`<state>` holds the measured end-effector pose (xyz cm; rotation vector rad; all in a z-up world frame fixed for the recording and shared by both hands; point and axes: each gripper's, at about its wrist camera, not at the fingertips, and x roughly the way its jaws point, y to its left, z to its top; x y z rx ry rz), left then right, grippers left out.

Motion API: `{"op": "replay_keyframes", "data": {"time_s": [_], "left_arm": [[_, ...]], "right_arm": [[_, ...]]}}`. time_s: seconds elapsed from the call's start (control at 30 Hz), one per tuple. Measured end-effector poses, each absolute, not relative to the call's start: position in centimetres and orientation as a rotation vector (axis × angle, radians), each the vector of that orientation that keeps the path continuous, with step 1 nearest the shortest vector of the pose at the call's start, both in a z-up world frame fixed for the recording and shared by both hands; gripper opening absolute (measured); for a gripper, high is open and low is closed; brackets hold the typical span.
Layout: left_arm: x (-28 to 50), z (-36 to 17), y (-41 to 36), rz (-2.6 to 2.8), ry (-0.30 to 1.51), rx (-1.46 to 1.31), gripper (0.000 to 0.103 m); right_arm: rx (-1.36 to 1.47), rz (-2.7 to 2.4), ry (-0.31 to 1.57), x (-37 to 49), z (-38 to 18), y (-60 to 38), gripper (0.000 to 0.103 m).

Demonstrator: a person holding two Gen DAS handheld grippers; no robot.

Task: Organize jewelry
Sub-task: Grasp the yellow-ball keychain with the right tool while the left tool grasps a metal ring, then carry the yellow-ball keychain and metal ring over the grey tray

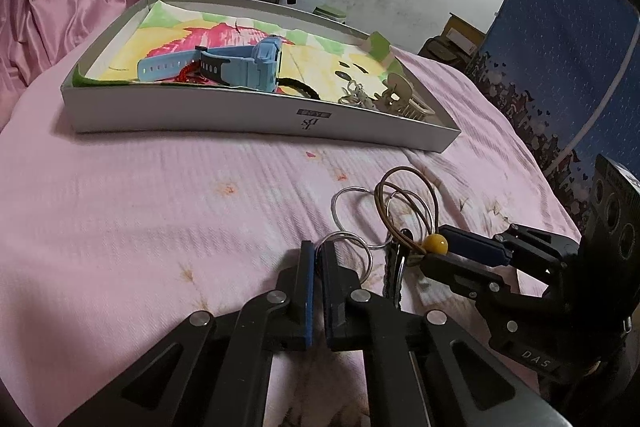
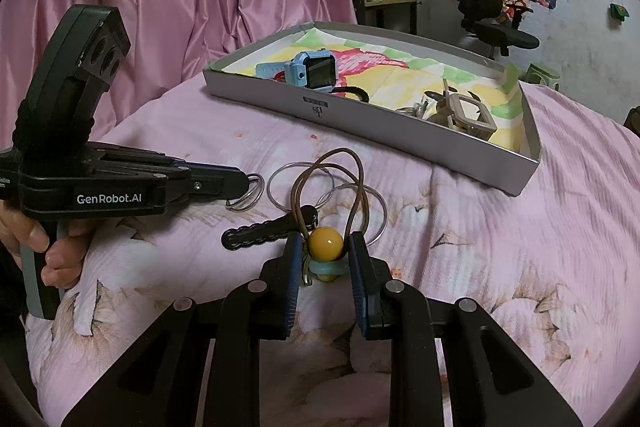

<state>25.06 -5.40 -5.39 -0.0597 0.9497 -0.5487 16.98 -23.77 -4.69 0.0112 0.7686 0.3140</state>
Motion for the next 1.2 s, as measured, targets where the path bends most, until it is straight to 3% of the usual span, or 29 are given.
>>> {"op": "replay_keyframes", "data": {"time_s": [0.73, 1.2], "left_arm": [[23.9, -1.6, -4.5, -0.505, 0.763, -0.101, 0.003], [28.5, 1.6, -1.7, -0.249, 0.596, -0.176, 0.003]], "right_arm": [[0.091, 0.276, 0.552, 16.0, -1.8, -25.9, 0.020], [0.088, 0.191, 0.470, 23.9, 0.0, -25.2, 0.020]]}}
